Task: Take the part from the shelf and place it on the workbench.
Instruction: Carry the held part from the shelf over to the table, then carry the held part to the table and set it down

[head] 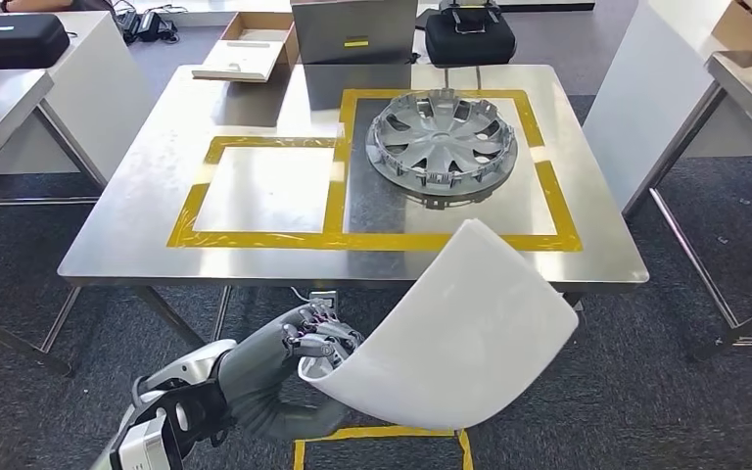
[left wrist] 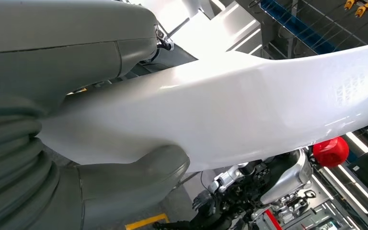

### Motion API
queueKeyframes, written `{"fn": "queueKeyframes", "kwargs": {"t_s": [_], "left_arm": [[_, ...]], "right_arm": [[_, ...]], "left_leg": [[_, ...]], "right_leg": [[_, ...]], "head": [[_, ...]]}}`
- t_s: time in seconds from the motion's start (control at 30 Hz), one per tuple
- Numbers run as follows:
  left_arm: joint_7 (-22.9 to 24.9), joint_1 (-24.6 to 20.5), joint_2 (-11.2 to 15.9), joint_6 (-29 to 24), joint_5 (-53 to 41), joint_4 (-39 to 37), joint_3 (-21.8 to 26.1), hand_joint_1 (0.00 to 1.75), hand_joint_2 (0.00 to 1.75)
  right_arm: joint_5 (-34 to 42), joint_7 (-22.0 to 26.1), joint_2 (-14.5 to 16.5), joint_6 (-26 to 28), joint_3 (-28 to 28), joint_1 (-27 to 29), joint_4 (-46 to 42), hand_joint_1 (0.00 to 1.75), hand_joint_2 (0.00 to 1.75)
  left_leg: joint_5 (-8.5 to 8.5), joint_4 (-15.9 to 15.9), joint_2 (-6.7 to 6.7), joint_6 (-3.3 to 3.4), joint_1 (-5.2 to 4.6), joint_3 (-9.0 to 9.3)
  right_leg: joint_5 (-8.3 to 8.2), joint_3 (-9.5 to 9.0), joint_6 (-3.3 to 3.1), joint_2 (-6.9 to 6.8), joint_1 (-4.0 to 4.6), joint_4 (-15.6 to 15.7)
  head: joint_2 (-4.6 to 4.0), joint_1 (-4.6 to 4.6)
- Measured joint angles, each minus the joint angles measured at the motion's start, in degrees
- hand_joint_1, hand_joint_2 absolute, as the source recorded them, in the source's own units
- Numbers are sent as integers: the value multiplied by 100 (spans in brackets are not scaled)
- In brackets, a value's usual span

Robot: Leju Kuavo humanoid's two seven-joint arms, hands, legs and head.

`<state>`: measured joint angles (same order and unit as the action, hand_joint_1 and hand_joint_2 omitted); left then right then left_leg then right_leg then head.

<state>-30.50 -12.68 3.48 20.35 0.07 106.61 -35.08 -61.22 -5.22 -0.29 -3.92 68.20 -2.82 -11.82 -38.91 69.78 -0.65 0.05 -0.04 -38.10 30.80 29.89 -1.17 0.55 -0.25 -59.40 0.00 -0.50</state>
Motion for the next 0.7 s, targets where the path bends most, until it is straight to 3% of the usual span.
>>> {"fn": "queueKeyframes", "kwargs": {"t_s": [0.07,0.1,0.13,0.2,0.23,0.3,0.33,0.4,0.43,0.47,0.5,0.6,0.63,0.7], "left_arm": [[-8,45,17,1,-14,-8,7,175,175],[-9,64,25,2,-26,-10,9,175,175],[-13,71,26,4,-36,-9,12,175,175],[-16,56,5,9,-53,12,15,175,175],[-19,47,-7,11,-52,21,15,175,175],[-17,42,-23,21,-51,31,15,175,175],[-17,41,-26,25,-51,31,15,175,175],[-17,43,-29,27,-51,31,15,175,175],[-18,44,-29,26,-51,31,15,175,175],[-24,47,-29,23,-53,30,15,175,175],[-44,53,-29,17,-54,30,16,175,175],[-157,107,-26,-23,-50,21,48,175,175],[-190,136,-26,-42,-48,25,71,175,175],[-259,176,-28,-106,-64,60,113,175,175]], "right_arm": [[-1,1,12,-11,-1,-4,1,0,0],[-1,1,17,-15,-1,-7,1,0,0],[-1,2,22,-18,-1,-14,1,0,0],[0,1,19,-25,-1,-31,-1,0,0],[0,3,18,-29,-1,-44,-1,0,0],[-3,7,16,-37,-1,-65,-2,0,0],[-10,11,16,-38,-1,-62,-2,0,0],[-26,20,14,-39,-1,-42,-2,0,0],[-32,24,14,-39,-1,-33,-2,0,0],[-34,29,14,-39,-1,-26,-2,0,0],[-36,34,14,-39,-1,-20,-2,0,0],[-43,43,1,-41,-2,19,-2,0,0],[-50,43,-6,-43,-3,26,-2,0,0],[-80,50,-13,-45,-6,6,-2,0,0]], "left_leg": [[875,-573,3,44,-35,-67],[1214,-745,2,60,-49,-65],[1359,-828,0,79,-56,-47],[1320,-876,-12,143,-37,105],[1282,-920,-13,175,-23,192],[1187,-1012,-11,216,0,385],[1124,-1047,-9,227,2,480],[974,-1094,-21,227,5,691],[892,-1108,-28,222,6,811],[806,-1116,-33,215,6,938],[715,-1122,-34,205,4,1062],[422,-1105,-60,133,-18,1338],[356,-1089,-71,95,-26,1404],[339,-1036,-71,17,-31,1477]], "right_leg": [[184,-183,43,22,13,-15],[268,-255,76,32,21,-5],[303,-331,117,43,32,-22],[238,-327,194,41,35,-178],[132,-211,226,30,34,-412],[53,246,275,2,17,-1054],[161,512,297,-6,9,-1341],[573,941,336,-13,-9,-1587],[722,1068,344,-17,-13,-1524],[725,1131,337,-20,-15,-1335],[511,1153,314,-22,-12,-1045],[-721,1187,206,-16,34,-193],[-919,1178,168,-10,46,-92],[-887,1060,84,-9,45,-69]], "head": [[0,-11],[0,-16],[0,-19],[0,-22],[0,-17],[0,2],[0,12],[0,24],[0,29],[0,34],[0,40],[0,61],[0,63],[0,61]]}}
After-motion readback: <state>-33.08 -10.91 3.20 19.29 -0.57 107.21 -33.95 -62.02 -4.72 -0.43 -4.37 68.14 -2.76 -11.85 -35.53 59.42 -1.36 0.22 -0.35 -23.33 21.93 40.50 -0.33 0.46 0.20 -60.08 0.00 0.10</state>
